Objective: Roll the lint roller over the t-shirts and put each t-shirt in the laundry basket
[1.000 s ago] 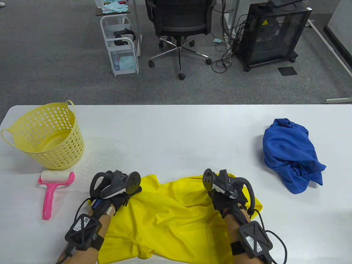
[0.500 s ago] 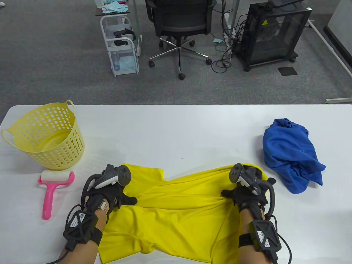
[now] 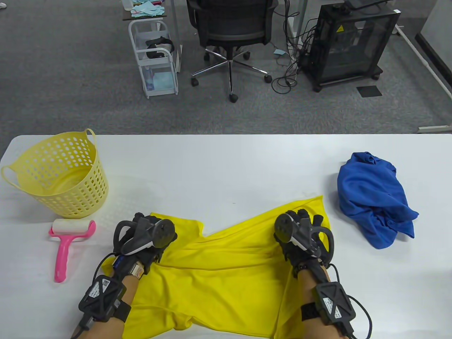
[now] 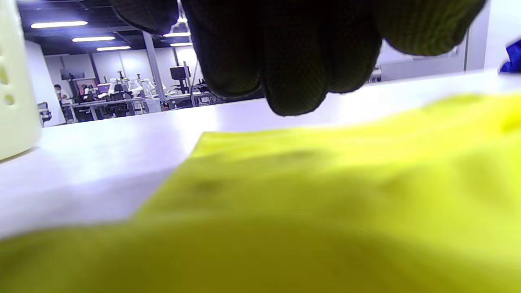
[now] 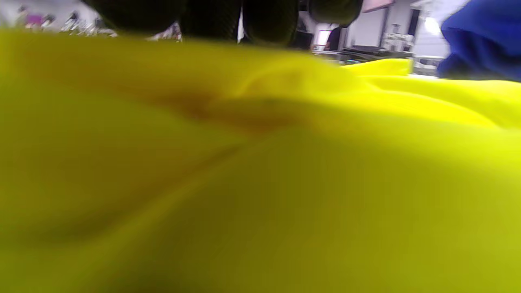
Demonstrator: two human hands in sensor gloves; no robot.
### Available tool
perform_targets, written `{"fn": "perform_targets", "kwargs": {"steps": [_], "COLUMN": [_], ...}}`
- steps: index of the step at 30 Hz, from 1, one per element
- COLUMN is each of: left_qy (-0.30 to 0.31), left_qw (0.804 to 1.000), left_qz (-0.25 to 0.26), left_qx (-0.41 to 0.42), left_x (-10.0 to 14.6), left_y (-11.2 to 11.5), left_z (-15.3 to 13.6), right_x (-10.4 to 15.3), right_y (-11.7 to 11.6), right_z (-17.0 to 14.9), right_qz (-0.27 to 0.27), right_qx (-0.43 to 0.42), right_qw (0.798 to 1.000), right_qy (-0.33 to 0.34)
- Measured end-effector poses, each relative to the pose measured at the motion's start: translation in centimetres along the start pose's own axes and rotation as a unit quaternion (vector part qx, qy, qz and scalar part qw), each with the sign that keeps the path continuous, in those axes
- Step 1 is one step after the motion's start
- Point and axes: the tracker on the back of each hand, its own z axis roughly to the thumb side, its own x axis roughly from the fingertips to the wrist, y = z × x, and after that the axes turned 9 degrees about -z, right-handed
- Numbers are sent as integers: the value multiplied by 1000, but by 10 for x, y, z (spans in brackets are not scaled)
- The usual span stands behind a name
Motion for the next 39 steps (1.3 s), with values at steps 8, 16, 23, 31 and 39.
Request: {"fn": "perform_targets", "kwargs": {"steps": [8,16,23,31,39], "left_qy": [-60,-37,-88,-44,-26], "left_qw": [967,951,950,994,968], "left_qz": [-249,-300,-287,-65,-211], "left_qx": [12,71,90,72,-134], "left_x": [-14,-17,-16,29,96], "left_y": [34,44,45,-30,1], "left_z": [-16,-29,-42,-18,26], "right_x": [3,-3,-4,27,113], "right_y": [-1,-11,-27,71,43], "right_z": [-6,-1,-33,12,65], "right_qz": [182,82,222,32,113], "right_qx": [23,54,-26,-100,129], "right_qw": [983,995,971,994,977], "right_qy": [-30,-4,-85,-17,127]}}
